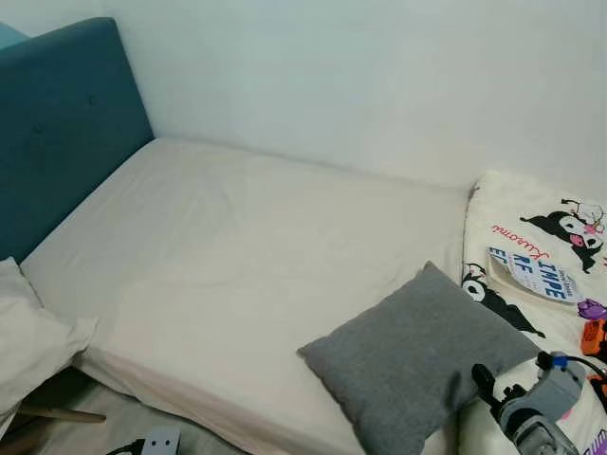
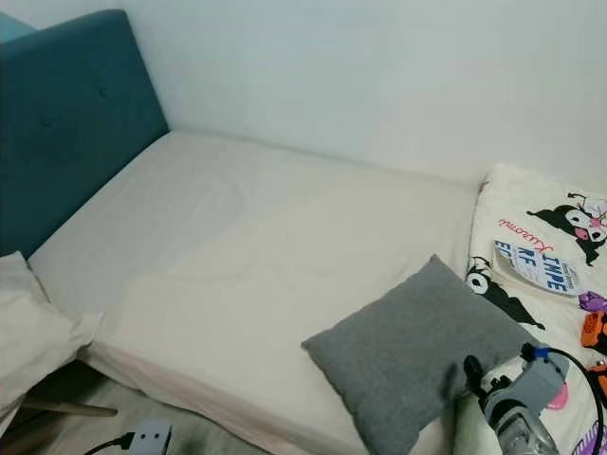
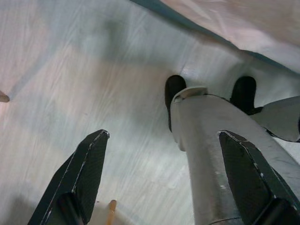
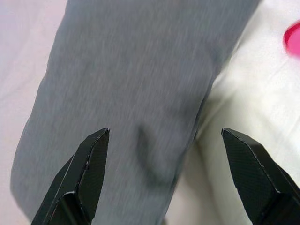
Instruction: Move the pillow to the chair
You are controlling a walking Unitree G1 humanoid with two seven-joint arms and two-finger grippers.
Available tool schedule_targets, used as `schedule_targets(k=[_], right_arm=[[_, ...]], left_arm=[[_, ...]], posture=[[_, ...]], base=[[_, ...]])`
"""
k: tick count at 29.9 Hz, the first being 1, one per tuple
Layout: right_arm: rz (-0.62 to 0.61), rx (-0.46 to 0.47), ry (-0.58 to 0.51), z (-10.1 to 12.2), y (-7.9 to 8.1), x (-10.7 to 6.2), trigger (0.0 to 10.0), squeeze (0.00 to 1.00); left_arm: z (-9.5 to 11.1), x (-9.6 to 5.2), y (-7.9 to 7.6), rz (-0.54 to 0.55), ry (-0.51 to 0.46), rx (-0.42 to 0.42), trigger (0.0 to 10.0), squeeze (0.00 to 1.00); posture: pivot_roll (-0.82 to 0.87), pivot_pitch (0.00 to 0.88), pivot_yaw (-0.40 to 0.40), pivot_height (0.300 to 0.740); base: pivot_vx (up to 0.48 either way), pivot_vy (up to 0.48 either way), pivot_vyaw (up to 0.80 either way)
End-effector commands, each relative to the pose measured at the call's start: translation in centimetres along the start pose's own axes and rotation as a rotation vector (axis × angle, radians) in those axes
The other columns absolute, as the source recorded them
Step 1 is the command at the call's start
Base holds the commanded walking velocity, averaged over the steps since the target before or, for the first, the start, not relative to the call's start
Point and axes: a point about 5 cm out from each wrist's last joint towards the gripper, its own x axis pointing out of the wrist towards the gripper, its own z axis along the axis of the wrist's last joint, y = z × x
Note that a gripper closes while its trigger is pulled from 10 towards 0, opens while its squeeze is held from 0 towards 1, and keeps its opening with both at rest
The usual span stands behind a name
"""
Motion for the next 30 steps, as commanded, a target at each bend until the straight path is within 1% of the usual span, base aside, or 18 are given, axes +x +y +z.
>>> schedule_targets(k=[1, 2, 3, 4, 6, 8, 10, 12, 13, 14, 15, 18, 19, 20, 22, 26, 28, 30], right_arm=[[-0.020, 0.056, 0.045, -1.5, -0.7, -0.4, 10.0, 0.00], [-0.034, 0.106, 0.053, -2.0, -1.0, -0.7, 10.0, 0.00], [-0.045, 0.125, 0.057, -2.3, -1.3, -0.8, 10.0, 0.00], [-0.045, 0.125, 0.057, -2.3, -1.3, -0.8, 10.0, 0.00], [-0.056, 0.162, 0.059, -2.6, -1.8, -1.1, 10.0, 0.00], [-0.057, 0.179, 0.057, -2.8, -2.2, -1.3, 10.0, 0.00], [-0.052, 0.191, 0.050, -2.8, -2.2, -1.4, 10.0, 0.00], [-0.020, 0.234, 0.019, -2.5, -2.2, -1.4, 10.0, 0.00], [0.017, 0.257, 0.002, -2.2, -1.9, -1.3, 10.0, 0.00], [0.017, 0.257, 0.002, -2.2, -1.9, -1.3, 10.0, 0.00], [0.064, 0.285, -0.015, -1.9, -1.4, -1.1, 10.0, 0.00], [0.182, 0.322, -0.055, -1.2, -0.1, -0.8, 10.0, 0.00], [0.182, 0.322, -0.055, -1.2, -0.1, -0.8, 10.0, 0.00], [0.249, 0.365, -0.101, -0.4, 0.5, -0.6, 10.0, 0.00], [0.272, 0.387, -0.124, 0.0, 0.6, -0.6, 10.0, 0.00], [0.269, 0.382, -0.129, 0.2, 0.7, -0.5, 10.0, 0.00], [0.265, 0.411, -0.157, 0.4, 0.6, -0.6, 10.0, 0.00], [0.289, 0.443, -0.176, 0.6, 0.7, -0.6, 10.0, 0.00]], left_arm=[[-0.7, -0.2, 0.8, 0.027, 0.019, 0.006, 10.0, 0.00], [-0.7, -0.2, 1.0, 0.037, 0.016, 0.003, 10.0, 0.00], [-0.7, -0.2, 1.1, 0.040, 0.015, 0.000, 10.0, 0.00], [-0.7, -0.2, 1.1, 0.040, 0.015, 0.000, 10.0, 0.00], [-0.6, -0.2, 1.3, 0.051, 0.009, -0.006, 10.0, 0.00], [-0.3, -0.2, 1.8, 0.079, -0.013, -0.007, 10.0, 0.00], [0.1, -0.2, 2.1, 0.095, -0.030, -0.022, 10.0, 0.00], [1.0, -0.2, 3.0, 0.136, -0.070, -0.060, 10.0, 0.00], [1.4, -0.2, 3.3, 0.151, -0.089, -0.077, 10.0, 0.00], [1.4, -0.2, 3.3, 0.151, -0.089, -0.077, 10.0, 0.00], [1.8, -0.2, 3.7, 0.162, -0.102, -0.083, 10.0, 0.00], [2.5, -0.3, 4.1, 0.173, -0.129, -0.093, 10.0, 0.00], [2.5, -0.3, 4.1, 0.173, -0.129, -0.093, 10.0, 0.00], [2.7, -0.3, 4.2, 0.176, -0.139, -0.097, 10.0, 0.00], [2.8, -0.3, 4.3, 0.178, -0.142, -0.098, 10.0, 0.00], [2.7, -0.3, 4.4, 0.179, -0.148, -0.097, 10.0, 0.00], [2.5, -0.4, 4.6, 0.183, -0.148, -0.097, 10.0, 0.00], [2.1, -0.6, 5.0, 0.190, -0.144, -0.092, 10.0, 0.00]], posture=[[-0.05, 0.109, 0.006, 0.680], [-0.05, 0.111, 0.007, 0.670], [-0.05, 0.111, 0.007, 0.665], [-0.05, 0.111, 0.007, 0.665], [-0.05, 0.114, 0.007, 0.655], [-0.05, 0.119, 0.010, 0.645], [-0.04, 0.124, 0.011, 0.640], [-0.04, 0.128, 0.013, 0.630], [-0.04, 0.132, 0.015, 0.625], [-0.04, 0.132, 0.015, 0.625], [-0.04, 0.134, 0.016, 0.620], [-0.03, 0.140, 0.019, 0.605], [-0.03, 0.140, 0.019, 0.605], [-0.02, 0.147, 0.025, 0.605], [-0.02, 0.148, 0.026, 0.605], [-0.01, 0.161, 0.036, 0.605], [0.00, 0.168, 0.041, 0.605], [0.02, 0.181, 0.051, 0.605]], base=[[0.000, 0.000, 0.00], [0.000, 0.000, 0.00], [0.000, 0.000, 0.00], [0.000, 0.000, 0.00], [0.000, 0.000, 0.00], [0.000, 0.000, 0.00], [0.000, 0.000, 0.00], [0.000, 0.000, 0.00], [0.000, 0.000, 0.00], [0.000, 0.000, 0.00], [0.000, 0.000, 0.00], [0.000, 0.000, 0.00], [0.000, 0.000, 0.00], [0.000, 0.000, 0.00], [0.000, 0.000, 0.00], [0.000, 0.000, 0.00], [0.000, 0.000, 0.00], [0.000, 0.000, 0.00]])
